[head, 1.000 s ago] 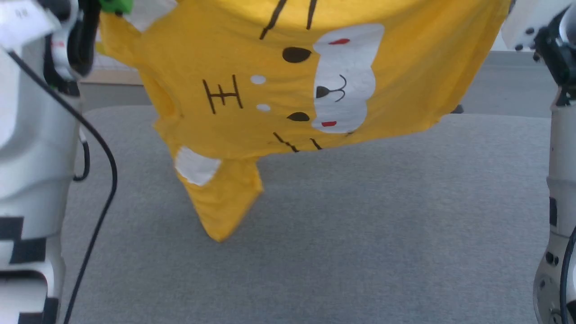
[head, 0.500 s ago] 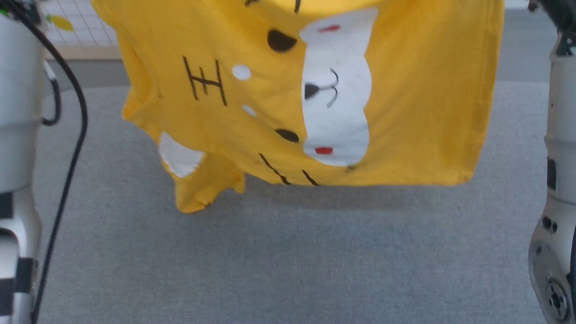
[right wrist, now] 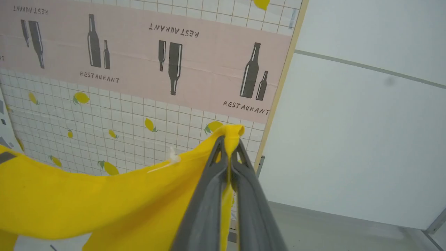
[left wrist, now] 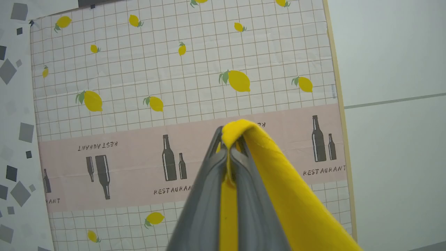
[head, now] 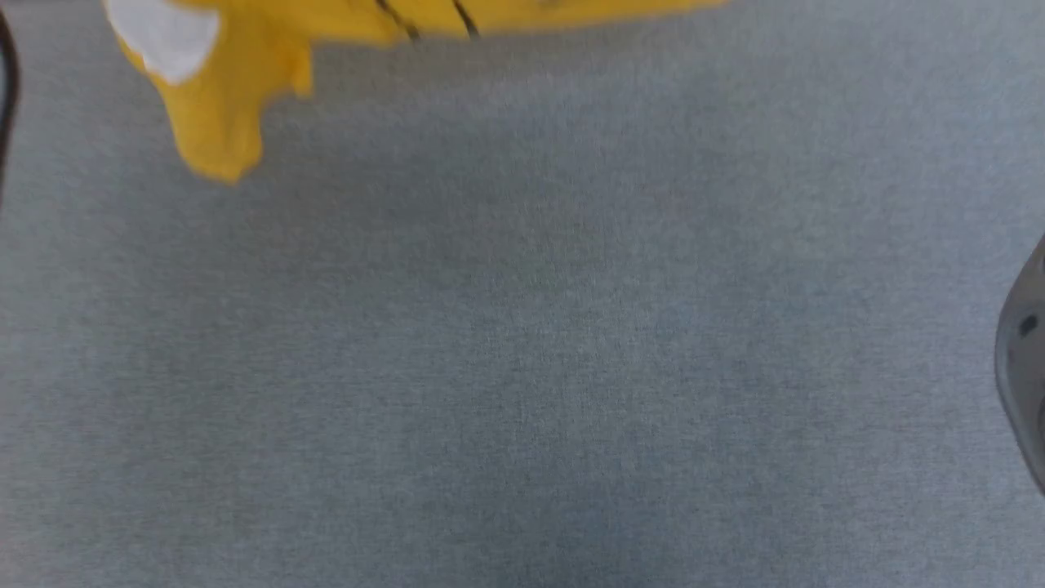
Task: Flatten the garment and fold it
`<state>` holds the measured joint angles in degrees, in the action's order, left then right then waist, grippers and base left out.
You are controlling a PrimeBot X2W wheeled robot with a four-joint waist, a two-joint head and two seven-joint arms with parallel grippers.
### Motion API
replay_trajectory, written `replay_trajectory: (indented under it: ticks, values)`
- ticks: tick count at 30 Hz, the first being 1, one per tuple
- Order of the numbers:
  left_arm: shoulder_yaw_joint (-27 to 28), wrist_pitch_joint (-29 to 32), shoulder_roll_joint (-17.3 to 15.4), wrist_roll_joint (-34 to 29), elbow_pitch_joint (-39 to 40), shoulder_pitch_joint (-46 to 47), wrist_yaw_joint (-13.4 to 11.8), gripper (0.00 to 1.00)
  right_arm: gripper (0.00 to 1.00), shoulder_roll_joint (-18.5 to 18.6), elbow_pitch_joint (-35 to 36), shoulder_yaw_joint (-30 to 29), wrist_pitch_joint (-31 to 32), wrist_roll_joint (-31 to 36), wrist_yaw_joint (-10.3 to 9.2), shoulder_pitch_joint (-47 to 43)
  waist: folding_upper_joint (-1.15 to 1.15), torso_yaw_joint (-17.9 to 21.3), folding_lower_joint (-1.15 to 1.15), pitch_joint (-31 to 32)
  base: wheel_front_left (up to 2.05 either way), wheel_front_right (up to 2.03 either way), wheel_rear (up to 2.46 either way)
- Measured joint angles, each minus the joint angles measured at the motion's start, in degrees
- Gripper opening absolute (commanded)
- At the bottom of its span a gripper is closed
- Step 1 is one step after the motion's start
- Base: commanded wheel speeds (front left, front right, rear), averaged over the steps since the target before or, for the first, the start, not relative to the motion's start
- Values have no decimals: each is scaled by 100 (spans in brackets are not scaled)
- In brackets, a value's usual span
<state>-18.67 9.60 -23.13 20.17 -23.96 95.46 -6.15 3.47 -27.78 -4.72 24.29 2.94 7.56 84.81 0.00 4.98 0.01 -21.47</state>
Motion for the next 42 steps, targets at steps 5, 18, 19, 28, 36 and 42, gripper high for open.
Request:
replay_trajectory:
  ticks: [5, 18, 19, 28, 36, 42]
  values:
    - [8, -528, -10, -80, -393, 452, 67, 0, 0, 20, -316, -56, -536, 348, 0, 506, 0, 27, 0, -537, 0, 0, 0]
    - [71, -1712, -248, 55, -1167, -27, 589, 0, 0, 485, -1098, 208, -1615, 701, 0, 432, 0, -162, 1, -1663, 0, 0, 0]
    - [77, -1768, -263, 89, -1172, -154, 634, 0, 0, 531, -1138, 297, -1670, 651, 0, 355, 0, -201, 2, -1698, 0, 0, 0]
    - [104, -1856, -599, 502, -83, -1912, 868, 0, 0, 1071, -357, 1061, -1859, -679, 0, -985, 0, -453, 0, -1472, 0, 0, 0]
    - [165, -1134, -961, 993, 1992, -4433, 438, 0, 0, 1674, 1425, 962, -1229, -1505, 0, -3251, 0, -556, -1, -860, 0, 0, 0]
    - [-113, -358, -1283, 1081, 3050, -6220, 88, 0, 0, 1683, 2457, 737, -794, -1767, 0, -4891, 0, -623, -1, -394, 0, 0, 0]
